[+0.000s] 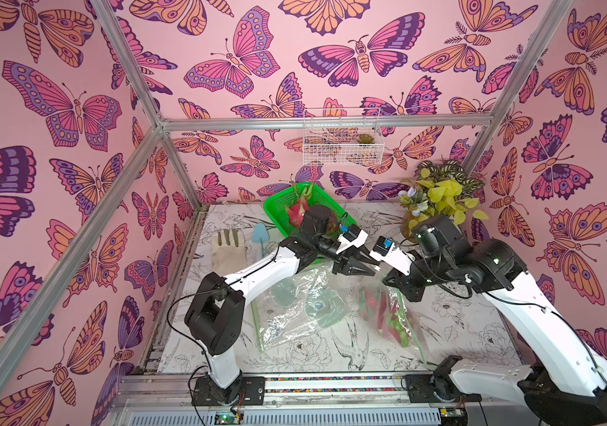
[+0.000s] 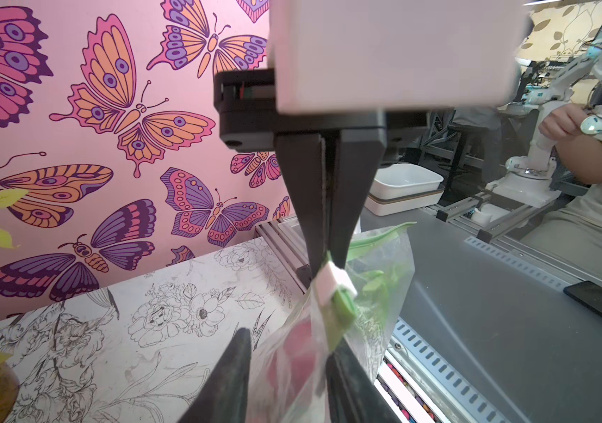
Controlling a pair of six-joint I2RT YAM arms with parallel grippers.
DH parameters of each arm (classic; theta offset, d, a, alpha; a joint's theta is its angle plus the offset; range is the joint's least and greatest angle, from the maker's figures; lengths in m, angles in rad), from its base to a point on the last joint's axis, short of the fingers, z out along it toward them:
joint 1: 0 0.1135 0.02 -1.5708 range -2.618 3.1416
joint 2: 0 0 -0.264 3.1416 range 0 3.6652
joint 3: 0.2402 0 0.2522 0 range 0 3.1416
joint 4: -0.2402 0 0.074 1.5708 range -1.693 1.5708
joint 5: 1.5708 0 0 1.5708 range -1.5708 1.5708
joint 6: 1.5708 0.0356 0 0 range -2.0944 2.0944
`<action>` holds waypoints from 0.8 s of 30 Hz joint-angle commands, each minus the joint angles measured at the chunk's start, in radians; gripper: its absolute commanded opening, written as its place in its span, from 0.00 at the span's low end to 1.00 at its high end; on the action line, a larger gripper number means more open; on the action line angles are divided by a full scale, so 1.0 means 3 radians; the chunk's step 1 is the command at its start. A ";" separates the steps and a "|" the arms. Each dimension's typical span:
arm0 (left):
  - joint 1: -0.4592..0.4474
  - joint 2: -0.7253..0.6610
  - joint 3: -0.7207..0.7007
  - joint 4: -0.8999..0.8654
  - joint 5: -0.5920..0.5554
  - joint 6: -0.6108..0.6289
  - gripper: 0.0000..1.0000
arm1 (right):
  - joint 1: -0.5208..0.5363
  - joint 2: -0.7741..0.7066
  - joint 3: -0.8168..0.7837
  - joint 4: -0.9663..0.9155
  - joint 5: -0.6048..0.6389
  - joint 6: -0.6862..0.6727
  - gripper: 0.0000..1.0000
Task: Open the zip-top bag and take out the dragon fruit
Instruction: Unzip the zipper on the zipper food storage bag.
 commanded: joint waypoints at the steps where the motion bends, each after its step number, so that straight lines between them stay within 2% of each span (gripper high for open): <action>1: -0.0007 -0.0003 0.0036 0.0039 0.0121 -0.0040 0.33 | 0.0026 -0.0031 0.0011 0.0166 -0.0054 0.0009 0.00; 3: -0.0010 -0.0009 0.0053 0.0045 0.0146 -0.0116 0.32 | 0.0026 -0.0024 0.0015 0.0151 -0.0002 0.0019 0.00; 8: -0.0009 -0.0030 0.0085 0.0050 0.0212 -0.0181 0.13 | 0.0018 -0.0038 0.0026 0.0173 0.0023 0.0030 0.00; 11: -0.0012 -0.0052 0.0065 0.0055 0.0319 -0.0166 0.12 | 0.0019 -0.0031 0.0020 0.0194 0.0089 0.0066 0.00; 12: -0.0012 -0.0049 0.0072 0.0056 0.0358 -0.0185 0.11 | 0.0023 -0.0028 0.0021 0.0205 0.0140 0.0095 0.00; 14: -0.0013 -0.0061 0.0082 0.0056 0.0351 -0.0250 0.00 | 0.0020 -0.0013 0.0045 0.0246 0.0341 0.0208 0.00; 15: -0.0011 -0.0074 0.0078 0.0057 0.0315 -0.0272 0.00 | 0.0021 -0.0006 0.0067 0.0253 0.0435 0.0255 0.00; 16: -0.0011 -0.0095 0.0065 0.0056 0.0273 -0.0288 0.00 | 0.0022 0.0005 0.0098 0.0248 0.0500 0.0295 0.03; 18: -0.0020 -0.0143 0.0047 0.0064 0.0097 -0.0382 0.00 | 0.0021 0.0007 0.0170 0.0233 0.0568 0.0339 0.17; 22: -0.0032 -0.0162 0.0147 0.0112 -0.0498 -0.1010 0.00 | 0.0023 -0.0042 0.0308 0.0245 0.0722 0.0344 0.28; 24: -0.0043 -0.0197 0.0158 0.0129 -0.0819 -0.1192 0.00 | 0.0019 -0.0106 0.0322 0.0304 0.0760 0.0277 0.31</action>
